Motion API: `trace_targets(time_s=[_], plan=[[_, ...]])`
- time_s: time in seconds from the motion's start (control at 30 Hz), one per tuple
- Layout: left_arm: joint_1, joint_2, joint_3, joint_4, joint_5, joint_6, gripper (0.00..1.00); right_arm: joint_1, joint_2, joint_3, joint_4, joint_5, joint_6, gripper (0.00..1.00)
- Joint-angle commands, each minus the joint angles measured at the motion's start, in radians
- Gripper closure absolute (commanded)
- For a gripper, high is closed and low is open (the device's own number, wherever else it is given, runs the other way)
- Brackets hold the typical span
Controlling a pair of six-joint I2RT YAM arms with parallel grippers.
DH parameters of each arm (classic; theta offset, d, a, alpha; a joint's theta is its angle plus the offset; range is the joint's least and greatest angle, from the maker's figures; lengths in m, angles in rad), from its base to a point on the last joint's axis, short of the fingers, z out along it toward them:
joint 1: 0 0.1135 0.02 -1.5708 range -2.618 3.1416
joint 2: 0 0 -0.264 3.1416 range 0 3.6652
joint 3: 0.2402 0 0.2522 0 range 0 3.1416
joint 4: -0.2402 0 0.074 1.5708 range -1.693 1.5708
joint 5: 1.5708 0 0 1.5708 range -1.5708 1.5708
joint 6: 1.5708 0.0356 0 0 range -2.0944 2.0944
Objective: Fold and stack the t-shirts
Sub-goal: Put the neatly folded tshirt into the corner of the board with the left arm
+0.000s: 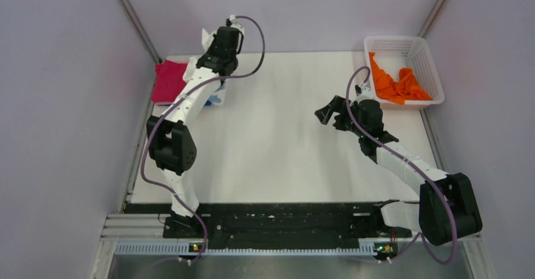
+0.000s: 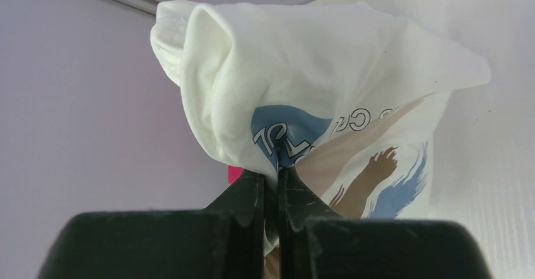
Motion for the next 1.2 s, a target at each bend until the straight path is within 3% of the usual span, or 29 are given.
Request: trace_targets(time_s=[0.0,0.27,0.63,0.8,0.83,0.87,0.9,0.93,1.17], plan=[[0.046,-0.108,0.071,0.011,0.046,-0.022,1.00,-0.009,-0.006,0.017,0.021,-0.004,-0.018,0.01],[0.150,-0.098,0.056,0.001,0.173,-0.027,1.00,-0.007,0.000,0.029,-0.005,-0.009,-0.007,0.01],[0.376,0.129,0.180,0.070,0.340,-0.037,1.00,-0.007,-0.003,0.056,-0.095,0.093,-0.043,0.01],[0.432,0.209,0.213,0.172,0.303,-0.039,1.00,-0.007,0.014,0.064,-0.115,0.113,-0.050,0.01],[0.444,0.222,0.212,0.205,0.278,-0.062,0.81,-0.007,0.018,0.065,-0.120,0.114,-0.052,0.01],[0.453,0.233,0.216,0.236,0.246,-0.081,0.38,-0.008,0.022,0.063,-0.124,0.112,-0.052,0.01],[0.459,0.242,0.222,0.255,0.230,-0.099,0.06,-0.007,0.023,0.061,-0.130,0.111,-0.053,0.01],[0.464,0.247,0.229,0.258,0.229,-0.112,0.02,-0.007,0.022,0.057,-0.135,0.113,-0.054,0.01],[0.462,0.148,0.226,0.188,0.311,-0.308,0.01,-0.009,-0.052,0.018,-0.147,0.112,-0.041,0.01]])
